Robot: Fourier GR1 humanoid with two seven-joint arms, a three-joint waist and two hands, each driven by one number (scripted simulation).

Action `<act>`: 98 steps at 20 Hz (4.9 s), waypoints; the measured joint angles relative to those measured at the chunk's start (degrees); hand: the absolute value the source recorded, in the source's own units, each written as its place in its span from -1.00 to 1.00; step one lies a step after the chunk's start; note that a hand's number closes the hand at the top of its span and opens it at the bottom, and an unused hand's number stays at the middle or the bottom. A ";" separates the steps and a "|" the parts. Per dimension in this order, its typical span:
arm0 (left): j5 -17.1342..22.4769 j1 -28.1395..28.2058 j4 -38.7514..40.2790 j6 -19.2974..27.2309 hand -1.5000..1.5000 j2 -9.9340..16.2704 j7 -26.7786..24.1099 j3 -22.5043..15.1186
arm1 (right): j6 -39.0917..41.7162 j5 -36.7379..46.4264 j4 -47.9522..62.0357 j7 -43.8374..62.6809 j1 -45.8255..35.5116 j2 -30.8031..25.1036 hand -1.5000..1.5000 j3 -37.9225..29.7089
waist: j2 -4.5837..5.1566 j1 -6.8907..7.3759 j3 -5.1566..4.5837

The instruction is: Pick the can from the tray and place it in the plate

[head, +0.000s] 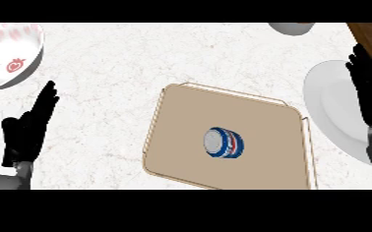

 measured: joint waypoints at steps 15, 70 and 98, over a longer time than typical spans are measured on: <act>3.92 -0.17 0.16 -2.34 0.00 -11.79 6.38 -6.09 | 9.94 18.61 -7.14 5.85 -28.70 1.37 -1.00 19.67 | -0.46 0.20 0.52; -0.58 3.25 -3.35 -5.91 0.00 -17.46 10.36 -1.81 | 49.40 43.29 -14.95 45.48 -25.58 18.10 -1.00 46.39 | -0.71 -1.91 0.77; -2.57 7.80 -5.46 -6.73 0.00 -19.49 10.22 2.17 | 33.97 58.46 -30.88 30.31 1.40 10.71 1.00 46.47 | -1.76 -6.81 1.13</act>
